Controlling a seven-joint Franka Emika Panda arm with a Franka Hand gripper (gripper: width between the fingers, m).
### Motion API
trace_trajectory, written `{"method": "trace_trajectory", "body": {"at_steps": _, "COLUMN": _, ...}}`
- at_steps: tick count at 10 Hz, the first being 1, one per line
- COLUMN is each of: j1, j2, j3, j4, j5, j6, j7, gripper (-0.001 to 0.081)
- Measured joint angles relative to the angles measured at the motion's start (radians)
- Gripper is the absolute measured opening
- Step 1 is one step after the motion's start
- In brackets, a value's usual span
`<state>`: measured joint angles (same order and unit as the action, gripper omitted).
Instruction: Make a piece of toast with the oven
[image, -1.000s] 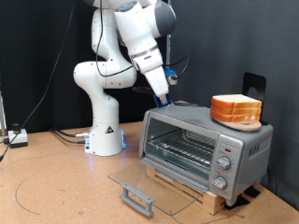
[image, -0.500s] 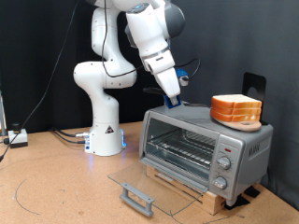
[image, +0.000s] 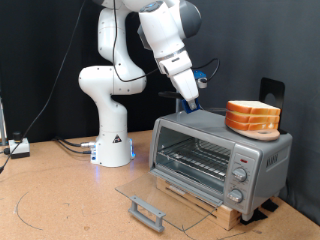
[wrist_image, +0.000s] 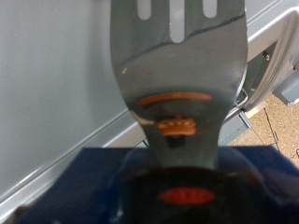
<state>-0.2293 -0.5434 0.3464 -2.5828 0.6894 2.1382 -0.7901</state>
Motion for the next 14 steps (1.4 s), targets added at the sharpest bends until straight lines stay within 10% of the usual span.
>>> {"method": "trace_trajectory", "body": {"at_steps": 14, "j1": 0.007, "j2": 0.092, "j3": 0.192, "j4": 0.045, "j5": 0.048, "j6": 0.130, "j7": 0.088, "gripper": 0.0410}}
